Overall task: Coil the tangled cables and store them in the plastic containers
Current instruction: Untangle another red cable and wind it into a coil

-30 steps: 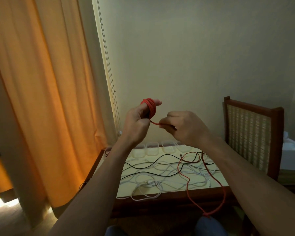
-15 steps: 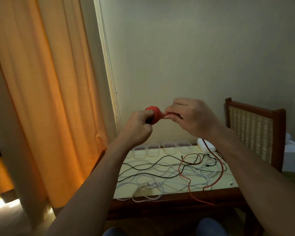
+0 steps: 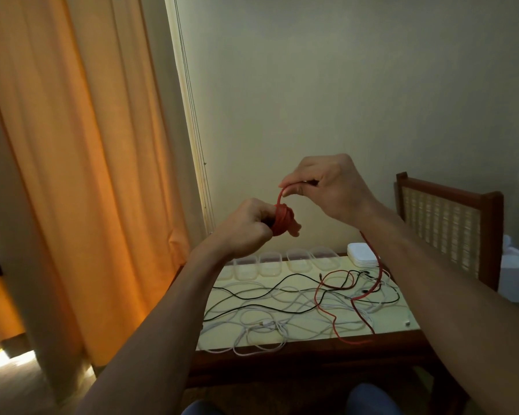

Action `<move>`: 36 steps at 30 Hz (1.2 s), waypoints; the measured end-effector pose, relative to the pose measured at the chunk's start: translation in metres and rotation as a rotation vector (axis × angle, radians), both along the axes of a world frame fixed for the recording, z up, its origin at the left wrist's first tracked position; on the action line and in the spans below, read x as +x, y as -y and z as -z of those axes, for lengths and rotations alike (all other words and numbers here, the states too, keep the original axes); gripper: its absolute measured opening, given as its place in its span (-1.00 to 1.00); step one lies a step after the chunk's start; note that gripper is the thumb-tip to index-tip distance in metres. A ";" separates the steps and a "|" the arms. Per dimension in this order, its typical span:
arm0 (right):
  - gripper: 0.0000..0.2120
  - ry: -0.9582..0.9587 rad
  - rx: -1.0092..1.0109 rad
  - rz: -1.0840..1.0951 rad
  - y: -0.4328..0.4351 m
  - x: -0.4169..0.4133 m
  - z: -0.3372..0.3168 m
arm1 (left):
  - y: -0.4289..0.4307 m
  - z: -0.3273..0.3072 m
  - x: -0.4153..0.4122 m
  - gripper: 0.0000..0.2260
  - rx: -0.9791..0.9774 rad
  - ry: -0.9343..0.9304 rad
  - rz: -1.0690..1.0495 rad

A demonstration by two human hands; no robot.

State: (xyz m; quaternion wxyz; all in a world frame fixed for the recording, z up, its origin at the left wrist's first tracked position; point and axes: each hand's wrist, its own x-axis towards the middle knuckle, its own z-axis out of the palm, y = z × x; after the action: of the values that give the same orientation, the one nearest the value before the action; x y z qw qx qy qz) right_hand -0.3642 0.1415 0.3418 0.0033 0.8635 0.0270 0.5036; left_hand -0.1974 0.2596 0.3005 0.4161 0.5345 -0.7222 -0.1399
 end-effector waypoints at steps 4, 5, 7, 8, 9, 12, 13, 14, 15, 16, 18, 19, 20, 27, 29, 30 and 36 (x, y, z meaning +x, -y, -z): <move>-0.85 -0.008 0.177 -0.040 0.005 0.006 -0.003 | -0.005 -0.003 0.002 -0.53 -0.095 -0.150 0.121; -0.85 -0.009 0.192 -0.044 0.006 0.007 -0.002 | -0.006 -0.003 0.004 -0.52 -0.119 -0.181 0.150; -0.86 -0.009 0.212 -0.049 0.007 0.008 0.000 | -0.009 -0.002 0.005 -0.50 -0.144 -0.251 0.206; -0.85 -0.009 0.214 -0.043 0.009 0.007 0.002 | -0.010 -0.002 0.004 -0.49 -0.154 -0.302 0.238; -0.85 -0.009 0.214 -0.030 0.011 0.007 0.005 | -0.011 -0.001 0.003 -0.47 -0.164 -0.362 0.269; -0.81 -0.015 0.225 0.001 0.017 0.003 0.014 | -0.011 0.002 0.002 -0.47 -0.192 -0.561 0.381; -0.79 -0.016 0.229 -0.001 0.019 0.003 0.017 | -0.011 0.002 0.001 -0.47 -0.200 -0.624 0.420; -0.77 -0.012 0.244 -0.006 0.020 0.002 0.020 | -0.010 0.002 0.000 -0.46 -0.209 -0.681 0.449; -0.75 -0.006 0.273 -0.017 0.021 0.001 0.022 | -0.009 0.002 0.000 -0.46 -0.222 -0.740 0.466; -0.75 -0.005 0.298 -0.019 0.021 0.000 0.024 | -0.009 0.001 -0.001 -0.48 -0.239 -0.804 0.479; -0.77 -0.026 0.303 0.008 0.023 -0.001 0.028 | -0.007 -0.001 -0.002 -0.49 -0.274 -0.948 0.519; -0.78 -0.042 0.296 0.024 0.023 -0.001 0.031 | -0.005 -0.003 -0.001 -0.47 -0.291 -1.020 0.541; -0.78 -0.056 0.293 0.035 0.023 -0.001 0.033 | -0.004 -0.004 -0.001 -0.45 -0.305 -1.083 0.555; -0.81 -0.086 0.271 0.028 0.011 0.005 0.049 | 0.011 -0.012 0.001 -0.31 -0.428 -1.316 0.512; -0.82 -0.076 0.258 0.030 0.007 0.005 0.048 | 0.014 -0.011 0.002 -0.29 -0.454 -1.222 0.414; -0.82 -0.077 0.248 0.035 0.005 0.005 0.047 | 0.016 -0.009 0.003 -0.30 -0.459 -1.158 0.355; -0.86 -0.117 0.108 0.095 -0.006 0.000 0.041 | 0.018 0.001 0.014 -0.31 -0.423 -0.751 0.048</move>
State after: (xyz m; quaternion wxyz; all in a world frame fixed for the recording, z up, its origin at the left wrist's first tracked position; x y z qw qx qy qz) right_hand -0.3642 0.1475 0.3013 -0.0207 0.8906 -0.0412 0.4524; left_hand -0.1833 0.2412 0.3000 0.7470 0.3324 -0.5459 -0.1831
